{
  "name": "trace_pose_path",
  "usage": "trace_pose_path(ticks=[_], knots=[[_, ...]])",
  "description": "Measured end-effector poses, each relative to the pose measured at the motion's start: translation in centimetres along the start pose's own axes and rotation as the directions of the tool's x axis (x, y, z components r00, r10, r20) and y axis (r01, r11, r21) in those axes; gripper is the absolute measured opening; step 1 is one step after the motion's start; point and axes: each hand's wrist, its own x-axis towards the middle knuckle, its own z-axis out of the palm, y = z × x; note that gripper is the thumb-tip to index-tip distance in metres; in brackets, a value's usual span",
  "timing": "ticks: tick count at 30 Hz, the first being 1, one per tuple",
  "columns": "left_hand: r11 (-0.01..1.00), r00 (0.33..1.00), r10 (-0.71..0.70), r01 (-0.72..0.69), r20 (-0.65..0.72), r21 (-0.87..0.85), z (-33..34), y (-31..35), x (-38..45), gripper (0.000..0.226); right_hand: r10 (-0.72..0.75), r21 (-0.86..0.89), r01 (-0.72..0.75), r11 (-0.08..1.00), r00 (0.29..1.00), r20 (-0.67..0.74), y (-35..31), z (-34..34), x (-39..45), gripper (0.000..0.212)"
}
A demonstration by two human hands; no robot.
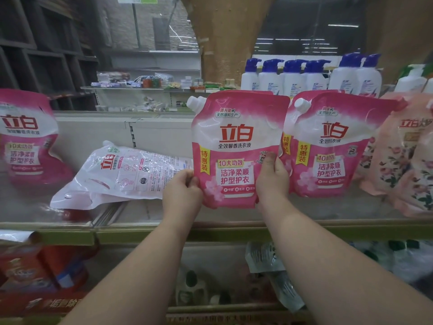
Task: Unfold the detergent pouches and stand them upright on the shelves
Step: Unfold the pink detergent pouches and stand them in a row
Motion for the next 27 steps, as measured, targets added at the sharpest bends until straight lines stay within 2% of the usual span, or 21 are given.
trace_pose_path(ticks=[5,13,27], knots=[[1.000,1.000,-0.012,0.012,-0.018,-0.007,0.1,0.4,-0.2,0.022,0.030,0.051,-0.030,0.998,1.000,0.007,-0.4,0.2,0.4,0.036],[1.000,1.000,0.013,-0.013,-0.009,-0.015,1.0,1.0,0.2,0.023,-0.028,0.016,0.030,0.999,0.997,-0.068,-0.9,0.1,1.1,0.052],[0.999,0.999,-0.028,0.030,0.038,-0.037,3.6,1.5,1.1,0.021,-0.110,-0.005,0.110,0.994,0.986,-0.121,-0.7,-0.9,3.5,0.050]])
